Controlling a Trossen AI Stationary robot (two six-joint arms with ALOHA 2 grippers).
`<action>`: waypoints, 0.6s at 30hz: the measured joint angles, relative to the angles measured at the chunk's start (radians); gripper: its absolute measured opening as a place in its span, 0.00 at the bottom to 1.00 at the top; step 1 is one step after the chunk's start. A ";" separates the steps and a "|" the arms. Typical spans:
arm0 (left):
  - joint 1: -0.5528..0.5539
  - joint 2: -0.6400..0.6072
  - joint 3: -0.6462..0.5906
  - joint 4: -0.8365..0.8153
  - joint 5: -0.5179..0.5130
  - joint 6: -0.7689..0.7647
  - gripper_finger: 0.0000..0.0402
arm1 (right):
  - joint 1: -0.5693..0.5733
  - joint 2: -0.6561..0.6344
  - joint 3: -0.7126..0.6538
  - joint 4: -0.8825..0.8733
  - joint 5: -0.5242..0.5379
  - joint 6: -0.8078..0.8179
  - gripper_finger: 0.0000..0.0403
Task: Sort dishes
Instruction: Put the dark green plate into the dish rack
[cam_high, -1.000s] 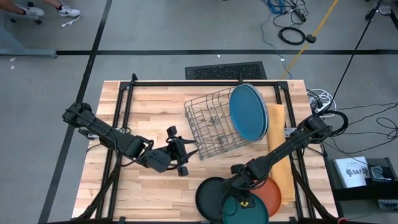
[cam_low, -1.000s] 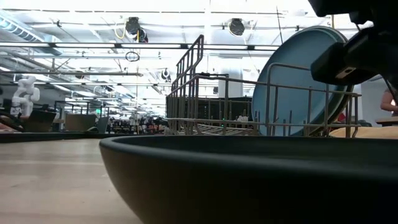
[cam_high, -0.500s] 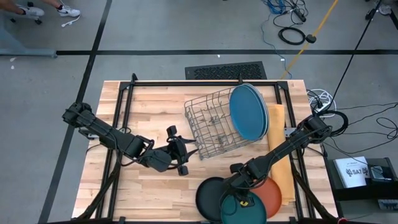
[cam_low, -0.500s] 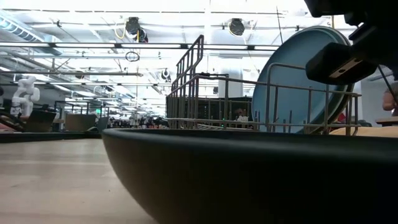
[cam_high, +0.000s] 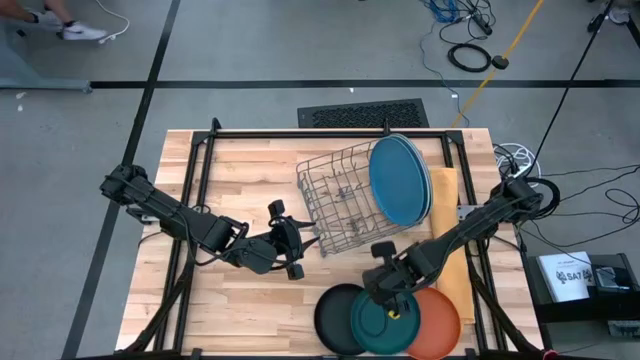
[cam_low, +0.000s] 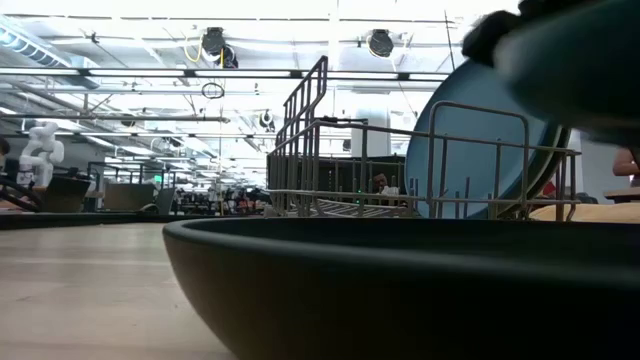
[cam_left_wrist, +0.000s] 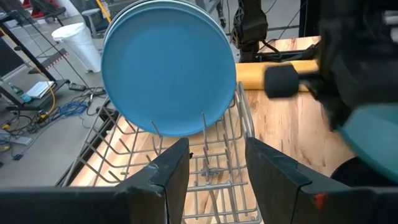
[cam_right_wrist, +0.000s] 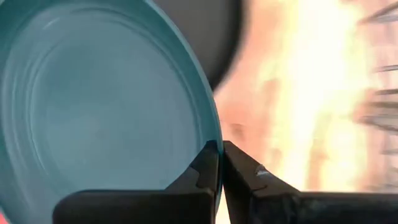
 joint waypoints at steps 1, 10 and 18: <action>0.001 0.000 0.000 0.000 0.000 0.000 0.39 | -0.002 -0.014 0.015 -0.026 0.035 -0.009 0.00; 0.030 0.000 0.000 0.022 -0.002 0.002 0.39 | -0.014 -0.165 0.177 -0.167 0.514 -0.067 0.00; 0.048 -0.025 0.000 0.025 -0.113 0.010 0.39 | -0.018 -0.249 0.280 -0.184 1.136 -0.043 0.00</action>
